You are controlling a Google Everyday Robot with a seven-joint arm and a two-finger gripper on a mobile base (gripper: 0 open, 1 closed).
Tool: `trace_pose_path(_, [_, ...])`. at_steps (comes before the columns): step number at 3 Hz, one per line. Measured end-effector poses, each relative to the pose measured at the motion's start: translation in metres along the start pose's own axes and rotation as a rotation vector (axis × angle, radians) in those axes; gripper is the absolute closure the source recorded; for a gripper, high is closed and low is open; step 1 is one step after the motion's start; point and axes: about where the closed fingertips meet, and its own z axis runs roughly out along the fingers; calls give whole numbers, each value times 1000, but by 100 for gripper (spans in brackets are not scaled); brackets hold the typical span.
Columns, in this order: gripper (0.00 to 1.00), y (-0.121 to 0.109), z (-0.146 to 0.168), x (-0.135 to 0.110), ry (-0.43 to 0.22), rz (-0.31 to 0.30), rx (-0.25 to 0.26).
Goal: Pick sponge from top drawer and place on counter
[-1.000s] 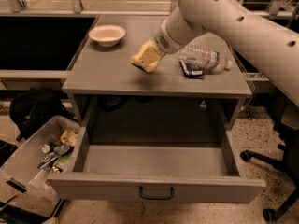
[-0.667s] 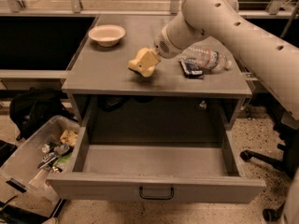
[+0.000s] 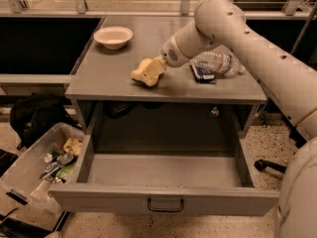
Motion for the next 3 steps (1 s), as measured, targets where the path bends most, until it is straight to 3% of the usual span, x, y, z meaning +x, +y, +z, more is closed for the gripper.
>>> trace_pose_path(1, [100,0,2,-1,-3,2,-16])
trace_pose_path(3, [58,0,2,-1,-3,2,-16])
